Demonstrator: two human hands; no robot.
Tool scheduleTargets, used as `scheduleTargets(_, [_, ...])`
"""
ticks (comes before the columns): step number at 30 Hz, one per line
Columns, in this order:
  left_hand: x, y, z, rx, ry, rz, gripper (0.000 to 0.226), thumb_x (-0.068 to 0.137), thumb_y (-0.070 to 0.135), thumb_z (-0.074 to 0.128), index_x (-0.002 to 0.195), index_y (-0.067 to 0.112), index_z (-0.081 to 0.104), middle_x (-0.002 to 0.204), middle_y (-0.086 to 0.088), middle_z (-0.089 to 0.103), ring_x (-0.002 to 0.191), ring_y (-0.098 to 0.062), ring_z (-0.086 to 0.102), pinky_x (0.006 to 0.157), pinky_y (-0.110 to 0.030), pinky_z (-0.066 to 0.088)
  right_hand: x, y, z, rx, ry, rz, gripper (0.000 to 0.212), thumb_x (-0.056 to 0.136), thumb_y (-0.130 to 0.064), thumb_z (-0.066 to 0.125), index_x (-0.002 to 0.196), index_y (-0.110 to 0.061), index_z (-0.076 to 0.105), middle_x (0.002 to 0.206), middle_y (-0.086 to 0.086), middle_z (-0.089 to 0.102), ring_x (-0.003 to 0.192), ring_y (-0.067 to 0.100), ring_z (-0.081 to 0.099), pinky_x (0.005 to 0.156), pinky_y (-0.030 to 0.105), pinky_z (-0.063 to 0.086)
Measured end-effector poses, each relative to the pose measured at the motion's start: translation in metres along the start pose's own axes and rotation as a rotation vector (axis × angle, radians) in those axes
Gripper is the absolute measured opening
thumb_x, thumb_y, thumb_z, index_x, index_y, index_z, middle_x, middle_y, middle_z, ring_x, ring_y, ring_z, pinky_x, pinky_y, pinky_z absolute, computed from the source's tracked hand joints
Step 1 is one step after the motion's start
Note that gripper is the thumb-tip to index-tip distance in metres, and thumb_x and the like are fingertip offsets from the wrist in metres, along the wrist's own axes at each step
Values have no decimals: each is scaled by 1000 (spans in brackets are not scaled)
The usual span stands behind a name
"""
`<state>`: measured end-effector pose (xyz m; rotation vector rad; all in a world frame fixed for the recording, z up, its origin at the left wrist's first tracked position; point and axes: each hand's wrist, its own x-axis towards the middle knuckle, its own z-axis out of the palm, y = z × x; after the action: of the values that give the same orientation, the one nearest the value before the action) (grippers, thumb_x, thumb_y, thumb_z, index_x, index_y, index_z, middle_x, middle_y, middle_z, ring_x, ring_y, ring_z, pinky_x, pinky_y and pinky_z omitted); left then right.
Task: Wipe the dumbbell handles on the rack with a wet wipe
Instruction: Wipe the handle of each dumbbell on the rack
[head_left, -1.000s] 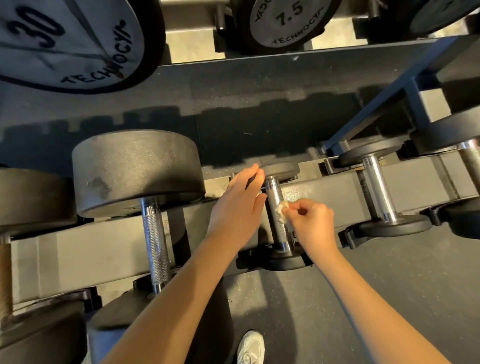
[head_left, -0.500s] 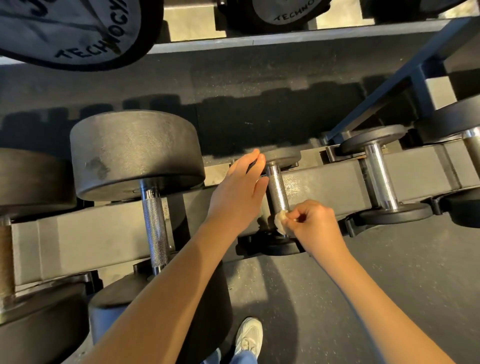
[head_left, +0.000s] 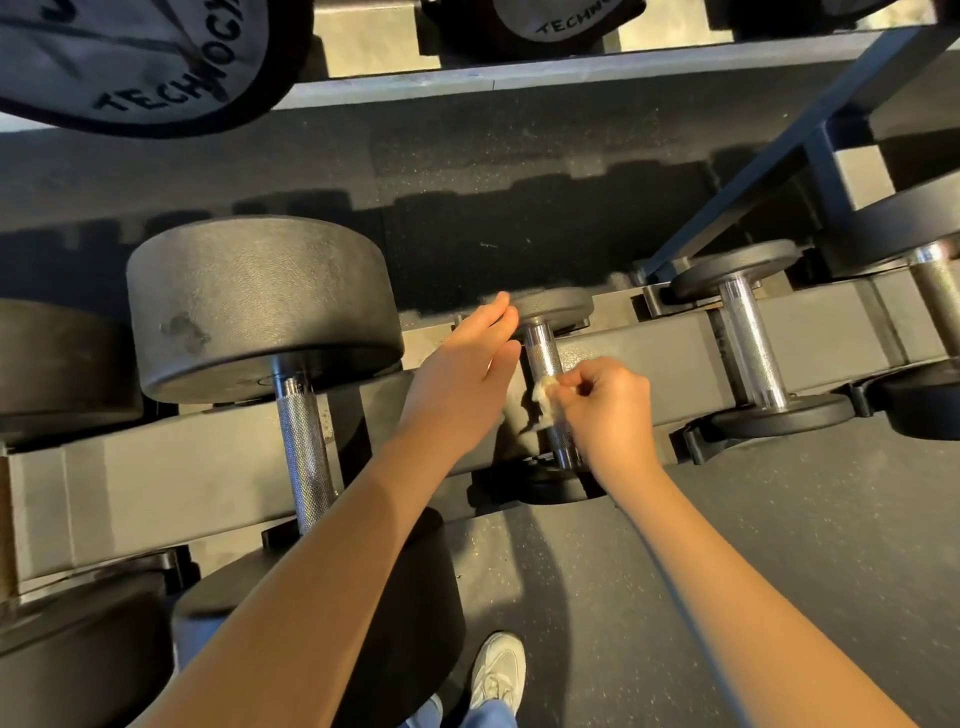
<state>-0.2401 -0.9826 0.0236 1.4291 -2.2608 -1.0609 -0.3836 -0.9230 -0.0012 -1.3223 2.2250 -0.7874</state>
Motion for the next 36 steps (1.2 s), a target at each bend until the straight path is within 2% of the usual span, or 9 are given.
scheduleTargets(4, [-3, 5, 0, -15, 12, -3, 45, 105, 27, 26, 150, 23, 23, 159, 10, 15, 144, -7, 15, 112, -21, 15, 20, -13, 8, 37, 108, -52, 6, 86, -10, 66, 86, -5, 70, 81, 0, 60, 70, 8, 51, 60, 7, 37])
scheduleTargets(7, [-4, 5, -1, -49, 11, -1, 46, 105, 27, 27, 150, 23, 22, 159, 11, 15, 143, -5, 15, 111, -19, 15, 33, -18, 9, 79, 107, -8, 11, 88, -13, 64, 95, -8, 71, 86, 2, 65, 74, 8, 54, 63, 10, 38])
scheduleTargets(11, [-5, 2, 2, -73, 10, -3, 46, 105, 26, 26, 150, 23, 21, 159, 11, 14, 143, -4, 14, 109, -16, 13, 17, -10, 0, 49, 30, 25, 8, 88, -13, 64, 93, -8, 69, 81, -1, 63, 72, 9, 56, 67, 20, 42])
scheduleTargets(15, [-4, -1, 7, 23, 12, 13, 47, 104, 24, 25, 151, 21, 19, 159, 8, 12, 144, -7, 14, 116, -22, 17, -15, 11, -17, 0, -90, 62, 4, 88, -10, 65, 87, -7, 68, 66, -7, 55, 58, 3, 49, 53, 7, 39])
scheduleTargets(20, [-7, 2, 6, 37, 65, 22, 47, 102, 23, 37, 148, 19, 30, 157, 5, 21, 143, -11, 20, 111, -21, 17, -25, 18, -30, -62, -180, 72, 6, 85, -7, 67, 79, -7, 68, 60, -3, 53, 51, 6, 44, 48, 8, 37])
scheduleTargets(23, [-24, 6, 8, 14, 120, 24, 39, 100, 23, 44, 138, 22, 46, 140, 5, 43, 126, -4, 38, 102, -19, 30, -30, 12, -31, 62, -87, 72, 2, 85, -11, 69, 83, -11, 68, 68, -1, 60, 60, 5, 52, 55, 6, 41])
scheduleTargets(28, [-36, 18, 21, -243, -130, -69, 32, 97, 28, 50, 128, 24, 54, 116, 9, 54, 90, 4, 51, 75, -10, 38, -32, -3, -27, 335, -15, 162, 6, 83, -12, 71, 86, -13, 65, 69, -4, 63, 56, -2, 60, 55, 10, 48])
scheduleTargets(32, [-32, 28, 28, -379, -26, -115, 11, 94, 25, 55, 104, 28, 58, 97, 11, 61, 85, 1, 57, 74, -13, 46, -30, -7, -25, 458, -66, 208, 7, 86, -8, 66, 89, -14, 68, 78, 8, 68, 68, 12, 62, 67, 29, 54])
scheduleTargets(36, [-23, 24, 34, -423, 159, -243, 11, 93, 21, 55, 84, 25, 58, 75, 12, 57, 67, 4, 54, 62, -2, 39, -31, -4, -28, 531, -139, 183, 23, 92, -4, 56, 97, -23, 69, 95, -5, 69, 88, 5, 64, 77, 14, 51])
